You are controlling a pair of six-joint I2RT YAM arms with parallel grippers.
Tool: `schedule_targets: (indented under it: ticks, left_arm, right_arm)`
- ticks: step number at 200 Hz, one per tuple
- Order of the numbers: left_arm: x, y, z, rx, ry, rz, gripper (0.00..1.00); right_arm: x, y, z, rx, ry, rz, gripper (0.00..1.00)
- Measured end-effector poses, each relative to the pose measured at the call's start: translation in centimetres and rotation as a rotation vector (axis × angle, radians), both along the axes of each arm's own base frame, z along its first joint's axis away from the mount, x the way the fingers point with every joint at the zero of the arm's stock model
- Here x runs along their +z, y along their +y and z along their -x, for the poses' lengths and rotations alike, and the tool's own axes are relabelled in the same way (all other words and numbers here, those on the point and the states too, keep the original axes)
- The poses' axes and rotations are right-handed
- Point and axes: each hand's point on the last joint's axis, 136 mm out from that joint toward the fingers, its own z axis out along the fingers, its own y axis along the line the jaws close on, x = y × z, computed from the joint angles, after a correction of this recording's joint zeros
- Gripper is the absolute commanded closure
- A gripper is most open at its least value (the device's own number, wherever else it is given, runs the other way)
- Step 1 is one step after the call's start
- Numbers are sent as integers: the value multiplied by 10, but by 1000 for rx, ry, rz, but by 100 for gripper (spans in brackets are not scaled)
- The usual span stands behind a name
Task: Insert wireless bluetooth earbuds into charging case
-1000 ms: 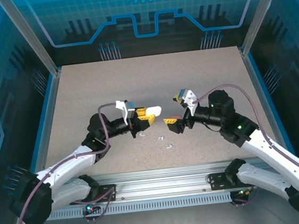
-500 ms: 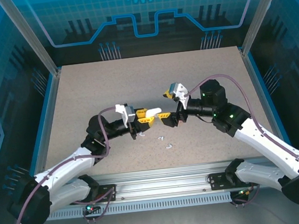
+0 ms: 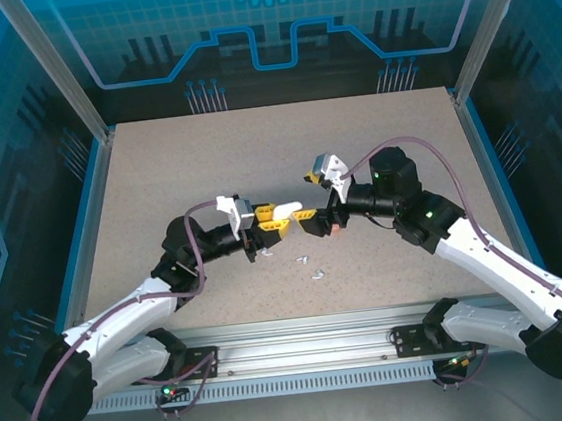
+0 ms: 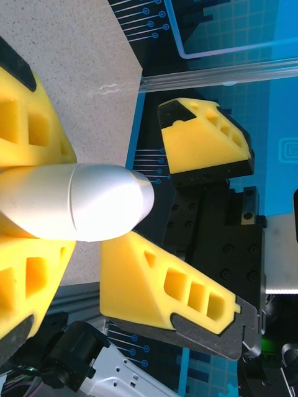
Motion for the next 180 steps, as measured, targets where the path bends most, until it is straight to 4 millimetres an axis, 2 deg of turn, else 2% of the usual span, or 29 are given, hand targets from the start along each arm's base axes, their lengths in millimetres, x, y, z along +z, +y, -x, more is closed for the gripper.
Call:
schedule_targets:
  ticks: [82,133,180]
  left_arm:
    - [-1,0,-1,6,5,-3,99]
    - [-1,0,-1,6,5,-3,99]
    - [1,1,2,-1,0,-2,99]
  right_arm:
    - [16,-3,-11,-55,-31,-4,11]
    - [17,-4,-11,-65,-20,-12,7]
    - [21,-13,-12,-107,-9,-17,7]
